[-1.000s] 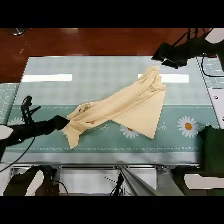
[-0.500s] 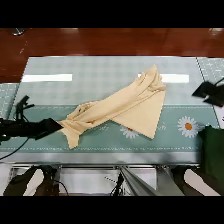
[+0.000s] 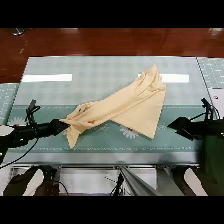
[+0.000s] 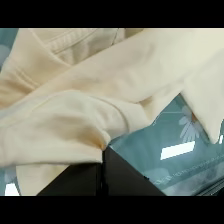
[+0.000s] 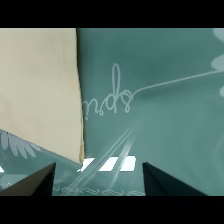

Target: Fold the shirts.

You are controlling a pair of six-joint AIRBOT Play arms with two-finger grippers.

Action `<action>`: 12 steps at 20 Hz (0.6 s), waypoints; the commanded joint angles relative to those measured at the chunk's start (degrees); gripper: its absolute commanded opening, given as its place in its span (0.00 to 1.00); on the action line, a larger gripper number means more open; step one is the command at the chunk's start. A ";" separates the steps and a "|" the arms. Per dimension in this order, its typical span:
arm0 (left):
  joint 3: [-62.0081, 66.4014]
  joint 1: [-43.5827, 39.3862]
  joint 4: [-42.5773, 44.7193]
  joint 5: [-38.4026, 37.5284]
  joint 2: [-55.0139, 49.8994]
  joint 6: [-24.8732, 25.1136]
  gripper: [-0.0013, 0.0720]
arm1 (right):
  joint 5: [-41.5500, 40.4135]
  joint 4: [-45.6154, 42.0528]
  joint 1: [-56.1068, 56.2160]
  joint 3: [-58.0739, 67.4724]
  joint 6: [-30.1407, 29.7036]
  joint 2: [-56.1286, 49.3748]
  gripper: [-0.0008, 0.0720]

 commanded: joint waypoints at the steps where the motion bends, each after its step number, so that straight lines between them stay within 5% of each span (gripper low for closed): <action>1: -0.61 -0.31 -4.52 2.54 0.00 2.56 0.05 | -0.55 1.92 -0.11 -2.23 -1.03 0.55 0.86; 12: -0.61 -0.33 -4.96 2.08 0.02 3.19 0.05 | -9.29 7.02 17.75 2.64 0.24 -18.80 0.86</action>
